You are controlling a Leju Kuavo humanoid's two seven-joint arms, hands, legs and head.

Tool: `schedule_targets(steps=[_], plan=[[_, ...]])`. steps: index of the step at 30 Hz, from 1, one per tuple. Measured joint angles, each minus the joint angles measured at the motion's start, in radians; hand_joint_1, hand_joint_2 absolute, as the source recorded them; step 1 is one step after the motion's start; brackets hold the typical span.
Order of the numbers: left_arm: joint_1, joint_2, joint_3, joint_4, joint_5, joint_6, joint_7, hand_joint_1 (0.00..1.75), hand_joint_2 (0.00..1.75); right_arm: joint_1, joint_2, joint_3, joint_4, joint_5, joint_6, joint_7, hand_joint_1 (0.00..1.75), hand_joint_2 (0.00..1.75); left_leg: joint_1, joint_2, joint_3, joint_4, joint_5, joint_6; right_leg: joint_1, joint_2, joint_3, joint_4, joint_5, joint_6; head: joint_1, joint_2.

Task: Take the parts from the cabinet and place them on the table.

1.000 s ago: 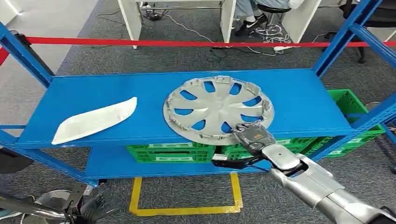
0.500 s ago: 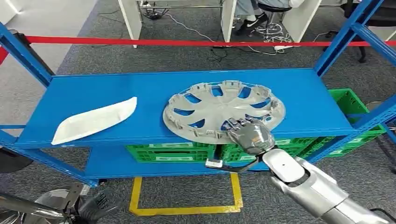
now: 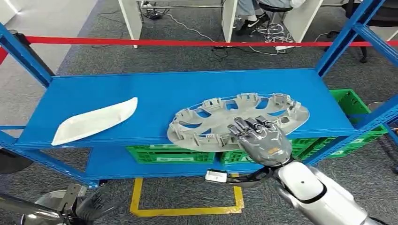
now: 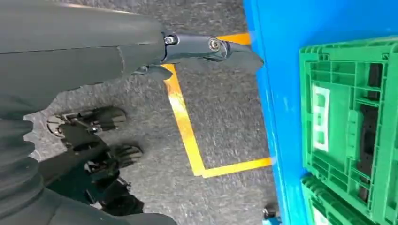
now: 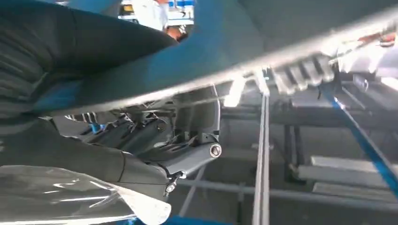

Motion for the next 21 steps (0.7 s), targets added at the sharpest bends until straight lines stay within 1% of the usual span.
schedule_targets(steps=[4,9,11,14,16,21], plan=[[0.015,0.000,0.016,-0.014,0.003,0.012,0.000,0.00,1.75,0.057,-0.004,-0.022,-0.071,-0.003,-0.022,0.002,1.75,1.75,0.000,0.000,-0.001,0.000,0.000,0.000,0.000,0.000,-0.001,0.000,0.000,0.000,0.000,0.000],[0.035,0.000,0.027,-0.065,-0.010,0.016,-0.003,0.00,1.75,0.121,-0.010,-0.054,-0.145,-0.034,-0.042,-0.005,1.75,1.75,0.000,0.000,-0.003,0.000,0.000,0.000,0.000,0.000,-0.003,0.000,0.000,0.000,0.000,0.000],[0.042,-0.001,0.032,-0.088,-0.019,0.012,-0.010,0.00,1.75,0.139,-0.010,-0.066,-0.163,-0.091,-0.043,-0.031,1.75,1.75,0.000,0.000,-0.003,0.000,0.000,0.000,0.000,0.000,-0.003,0.000,0.000,0.000,0.000,0.000],[0.054,-0.002,0.039,-0.126,-0.034,0.007,-0.021,0.00,1.75,0.163,-0.011,-0.077,-0.196,-0.242,-0.038,-0.066,1.75,1.75,0.000,0.000,-0.003,0.000,0.000,0.000,0.000,0.000,-0.003,0.000,0.000,0.000,0.000,0.000],[0.057,-0.002,0.040,-0.146,-0.038,0.006,-0.021,0.00,1.75,0.178,-0.011,-0.083,-0.214,-0.269,-0.037,-0.073,1.75,1.75,0.000,0.000,-0.003,0.000,0.000,0.000,0.000,0.000,-0.003,0.000,0.000,0.000,0.000,0.000],[0.063,-0.004,0.042,-0.172,-0.041,0.006,-0.021,0.00,1.75,0.190,-0.012,-0.091,-0.236,-0.275,-0.037,-0.077,1.75,1.75,0.000,0.000,-0.003,0.000,0.000,0.000,0.000,0.000,-0.003,0.000,0.000,0.000,0.000,0.000]])
